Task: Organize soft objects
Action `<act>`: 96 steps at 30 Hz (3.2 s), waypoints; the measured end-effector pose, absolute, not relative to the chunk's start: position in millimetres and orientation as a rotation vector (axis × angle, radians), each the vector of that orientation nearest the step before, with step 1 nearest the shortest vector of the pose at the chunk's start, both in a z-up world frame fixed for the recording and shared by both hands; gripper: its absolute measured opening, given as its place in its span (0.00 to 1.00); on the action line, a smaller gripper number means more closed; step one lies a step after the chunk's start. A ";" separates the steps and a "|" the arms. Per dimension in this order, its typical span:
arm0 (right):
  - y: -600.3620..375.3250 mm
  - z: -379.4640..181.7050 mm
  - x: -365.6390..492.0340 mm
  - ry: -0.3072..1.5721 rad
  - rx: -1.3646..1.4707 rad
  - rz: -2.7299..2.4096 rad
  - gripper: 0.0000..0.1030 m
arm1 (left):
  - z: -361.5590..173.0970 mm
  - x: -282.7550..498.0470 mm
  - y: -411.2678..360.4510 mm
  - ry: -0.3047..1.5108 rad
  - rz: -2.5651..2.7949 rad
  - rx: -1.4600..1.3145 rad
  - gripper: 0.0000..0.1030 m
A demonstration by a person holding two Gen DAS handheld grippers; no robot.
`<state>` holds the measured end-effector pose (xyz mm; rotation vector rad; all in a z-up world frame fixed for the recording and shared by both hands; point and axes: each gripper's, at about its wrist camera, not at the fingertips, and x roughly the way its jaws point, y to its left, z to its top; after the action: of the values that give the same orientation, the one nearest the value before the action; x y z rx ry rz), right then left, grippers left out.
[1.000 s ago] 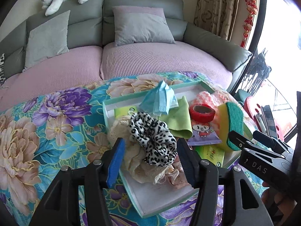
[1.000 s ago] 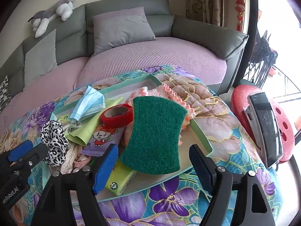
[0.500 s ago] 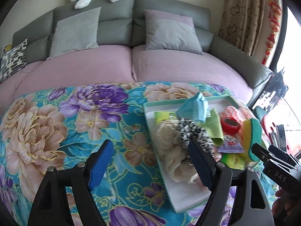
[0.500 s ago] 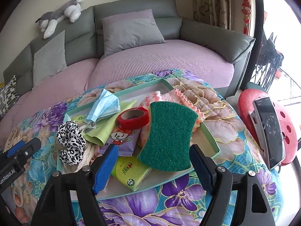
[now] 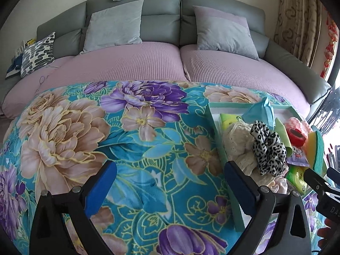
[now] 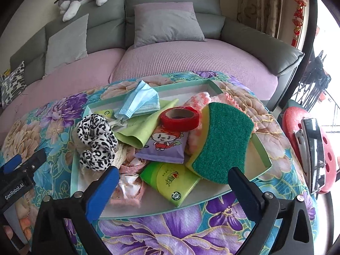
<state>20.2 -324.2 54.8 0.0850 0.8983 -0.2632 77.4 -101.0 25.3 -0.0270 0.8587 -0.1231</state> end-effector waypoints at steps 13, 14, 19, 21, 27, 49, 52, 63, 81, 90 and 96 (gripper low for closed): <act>-279.3 62.4 -5.6 0.886 0.008 -0.205 1.00 | 24.1 33.8 -77.2 0.857 0.039 0.078 0.98; -277.6 62.0 -8.1 0.887 0.006 -0.207 1.00 | 23.7 29.8 -74.7 0.852 0.047 0.087 0.98; -270.5 48.0 -28.7 0.914 0.026 -0.197 1.00 | 17.5 13.4 -64.6 0.876 0.046 0.070 0.98; -267.0 37.5 -34.9 0.947 0.015 -0.194 1.00 | 13.8 6.6 -64.2 0.883 0.050 0.082 0.98; -265.2 29.9 -41.7 0.958 0.022 -0.196 1.00 | 8.3 -5.6 -69.9 0.901 0.031 0.114 0.98; -259.8 10.0 -20.9 1.010 -0.005 -0.183 1.00 | -14.6 14.2 -79.1 0.978 0.040 0.148 0.98; -259.1 9.6 -20.7 1.009 -0.009 -0.186 1.00 | -15.4 14.7 -76.3 0.988 0.042 0.137 0.98; -256.7 6.9 -19.0 1.018 -0.023 -0.197 1.00 | -17.5 16.6 -70.6 1.000 0.048 0.118 0.98; -258.4 5.0 -19.1 1.026 -0.021 -0.205 1.00 | -20.4 17.9 -68.6 1.012 0.055 0.117 0.98; -260.3 4.1 -19.2 1.032 -0.014 -0.212 1.00 | -23.0 18.5 -66.9 1.019 0.057 0.124 0.98; -260.3 3.0 -19.5 1.036 -0.014 -0.216 1.00 | -24.1 18.9 -66.7 1.023 0.058 0.125 0.98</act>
<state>-19.4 -260.3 3.0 -0.0136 1.0363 -0.2155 18.9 -66.7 -24.1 0.1248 1.0234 0.0585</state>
